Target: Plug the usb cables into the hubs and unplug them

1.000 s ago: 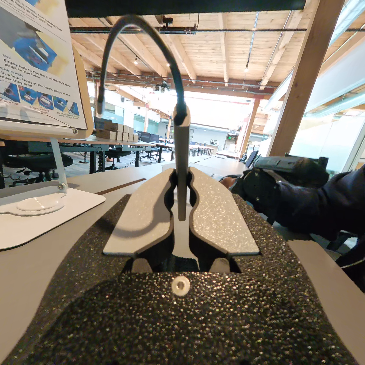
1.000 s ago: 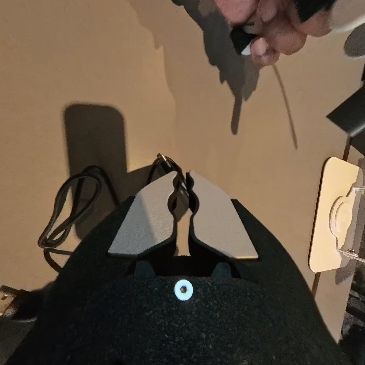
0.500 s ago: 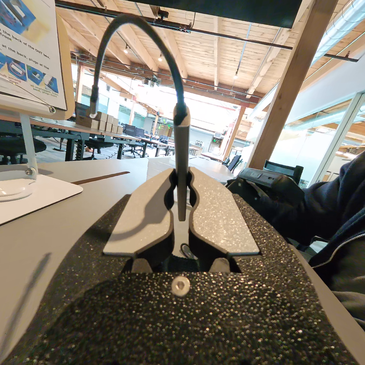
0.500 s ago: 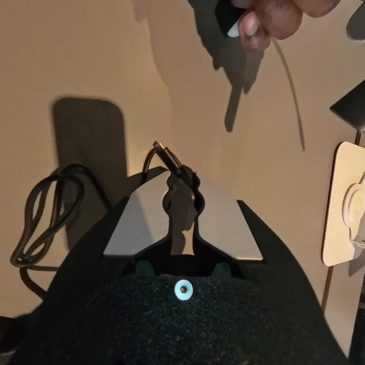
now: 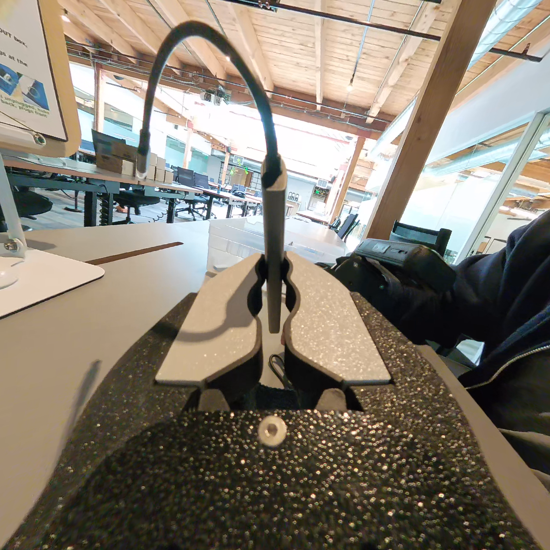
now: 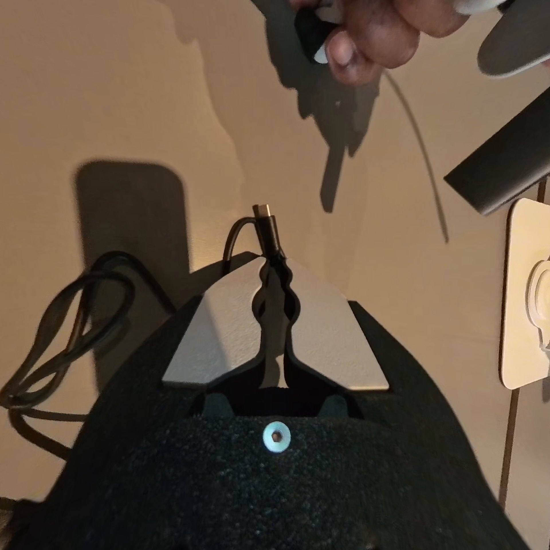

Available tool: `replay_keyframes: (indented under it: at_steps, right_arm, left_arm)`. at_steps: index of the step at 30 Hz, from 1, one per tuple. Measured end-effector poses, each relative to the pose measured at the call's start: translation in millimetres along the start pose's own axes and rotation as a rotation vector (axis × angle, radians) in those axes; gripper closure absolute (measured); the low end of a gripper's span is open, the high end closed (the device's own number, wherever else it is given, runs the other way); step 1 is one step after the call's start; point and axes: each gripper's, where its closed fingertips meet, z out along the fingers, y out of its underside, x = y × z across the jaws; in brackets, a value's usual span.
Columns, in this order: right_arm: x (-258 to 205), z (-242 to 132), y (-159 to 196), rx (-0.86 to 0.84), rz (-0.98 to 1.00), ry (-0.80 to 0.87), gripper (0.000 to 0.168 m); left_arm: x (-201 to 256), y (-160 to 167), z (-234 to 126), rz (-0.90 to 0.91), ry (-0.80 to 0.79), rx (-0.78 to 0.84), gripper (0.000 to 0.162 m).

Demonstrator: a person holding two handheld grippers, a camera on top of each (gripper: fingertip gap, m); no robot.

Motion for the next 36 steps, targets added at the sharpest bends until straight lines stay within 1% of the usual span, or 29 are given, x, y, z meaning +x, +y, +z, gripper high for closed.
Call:
replay_keyframes:
  at_steps: [6,11,14,17,20,23,26,29,33,36]
  right_arm:
    - [15,-3,-1,0.029,0.047,0.134,0.162]
    - [21,-24,-10,0.088,0.036,0.233,0.162]
    - [21,-42,-21,0.148,0.054,0.282,0.162]
    - [25,-63,-31,0.21,0.106,0.335,0.162]
    - [33,-80,-34,0.236,0.155,0.393,0.162]
    - [41,-90,-33,0.243,0.198,0.443,0.162]
    - [45,-92,-30,0.236,0.231,0.467,0.162]
    - [46,-89,-26,0.202,0.218,0.486,0.162]
    - [43,-80,-22,0.142,0.177,0.495,0.162]
    - [40,-73,-18,0.1,0.153,0.49,0.162]
  left_arm:
    - [2,1,-1,0.05,-0.004,-0.041,0.152]
    - [-3,3,-9,0.084,-0.019,-0.099,0.152]
    - [0,8,-15,0.081,0.0,-0.166,0.152]
    - [10,17,-15,0.074,0.054,-0.26,0.152]
    - [21,35,-14,0.106,0.102,-0.384,0.152]
    - [33,53,-10,0.067,0.159,-0.482,0.152]
    - [42,71,-6,0.012,0.18,-0.57,0.152]
    - [50,87,-2,-0.037,0.191,-0.647,0.152]
    - [55,99,0,-0.084,0.205,-0.684,0.152]
    - [50,106,0,-0.102,0.186,-0.703,0.152]
